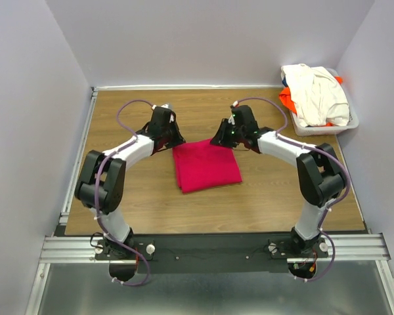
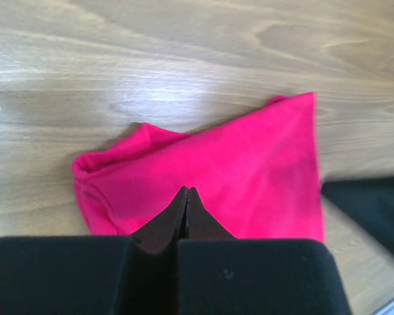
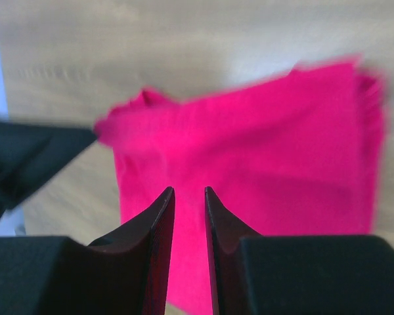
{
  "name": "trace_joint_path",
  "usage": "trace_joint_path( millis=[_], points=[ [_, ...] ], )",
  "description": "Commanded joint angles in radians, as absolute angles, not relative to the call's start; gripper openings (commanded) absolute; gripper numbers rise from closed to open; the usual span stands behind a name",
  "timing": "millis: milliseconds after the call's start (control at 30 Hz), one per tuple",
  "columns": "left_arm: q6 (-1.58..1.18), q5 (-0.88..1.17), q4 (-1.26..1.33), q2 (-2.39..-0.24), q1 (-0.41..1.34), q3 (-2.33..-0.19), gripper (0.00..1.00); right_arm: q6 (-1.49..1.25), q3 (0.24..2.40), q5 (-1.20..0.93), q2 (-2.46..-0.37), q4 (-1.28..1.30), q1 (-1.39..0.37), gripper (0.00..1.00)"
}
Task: Fold and stack the t-shirts
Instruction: Fold the tshirt
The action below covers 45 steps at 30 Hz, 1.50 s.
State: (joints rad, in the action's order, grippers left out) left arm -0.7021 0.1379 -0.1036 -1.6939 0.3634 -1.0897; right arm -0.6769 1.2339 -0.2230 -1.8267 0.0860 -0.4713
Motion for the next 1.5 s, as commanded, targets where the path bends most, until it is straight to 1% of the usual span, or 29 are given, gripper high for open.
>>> trace_joint_path(
  millis=[0,267,433,533,633,667,733,767,833,867,933,1033,1167,1233,1267,1400,1467],
  points=[
    [-0.683,0.104,-0.133,-1.785,0.362,-1.137,0.00,-0.689,1.175,-0.209,-1.828,0.068,-0.521,0.32],
    [-0.701,0.098,-0.100,-1.926,0.316,-1.155,0.00,-0.695,1.045,-0.203,-1.824,0.023,-0.618,0.32],
    [-0.683,0.078,-0.103,-1.968,0.307,-1.195,0.00,-0.701,0.941,-0.209,-1.822,-0.028,-0.626,0.32],
    [-0.658,0.098,-0.087,-1.974,0.293,-1.212,0.00,-0.696,0.924,-0.215,-1.821,-0.037,-0.624,0.32],
    [-0.640,0.130,-0.060,-1.953,0.278,-1.219,0.10,-0.693,0.920,-0.218,-1.821,-0.037,-0.626,0.32],
    [-0.638,0.132,-0.058,-1.936,0.273,-1.223,0.19,-0.695,0.922,-0.219,-1.821,-0.037,-0.626,0.32],
    [-0.621,0.164,-0.048,-1.913,0.265,-1.233,0.30,-0.696,0.926,-0.222,-1.818,-0.037,-0.626,0.32],
    [-0.614,0.170,-0.049,-1.889,0.264,-1.236,0.41,-0.698,0.930,-0.222,-1.816,-0.037,-0.626,0.32],
    [-0.600,0.172,-0.060,-1.852,0.264,-1.239,0.51,-0.695,0.942,-0.222,-1.816,-0.035,-0.626,0.32],
    [-0.597,0.170,-0.073,-1.833,0.264,-1.235,0.58,-0.696,0.946,-0.224,-1.816,-0.035,-0.626,0.32],
    [-0.592,0.149,-0.098,-1.766,0.264,-1.201,0.65,-0.699,0.956,-0.225,-1.812,-0.035,-0.626,0.32],
    [-0.597,0.123,-0.109,-1.680,0.264,-1.097,0.68,-0.706,0.976,-0.236,-1.802,-0.034,-0.626,0.32],
    [-0.624,0.112,-0.085,-1.583,0.264,-0.935,0.68,-0.710,1.003,-0.229,-1.755,-0.028,-0.626,0.42],
    [-0.629,0.121,-0.058,-1.559,0.265,-0.856,0.69,-0.712,1.014,-0.206,-1.732,-0.015,-0.626,0.44],
    [-0.630,0.129,-0.048,-1.548,0.268,-0.820,0.69,-0.713,1.023,-0.183,-1.708,-0.009,-0.624,0.48],
    [-0.621,0.173,-0.006,-1.545,0.281,-0.764,0.72,-0.700,1.043,-0.144,-1.663,0.034,-0.617,0.53],
    [-0.615,0.233,0.055,-1.555,0.287,-0.749,0.72,-0.689,1.046,-0.129,-1.640,0.054,-0.601,0.56]
  ],
)
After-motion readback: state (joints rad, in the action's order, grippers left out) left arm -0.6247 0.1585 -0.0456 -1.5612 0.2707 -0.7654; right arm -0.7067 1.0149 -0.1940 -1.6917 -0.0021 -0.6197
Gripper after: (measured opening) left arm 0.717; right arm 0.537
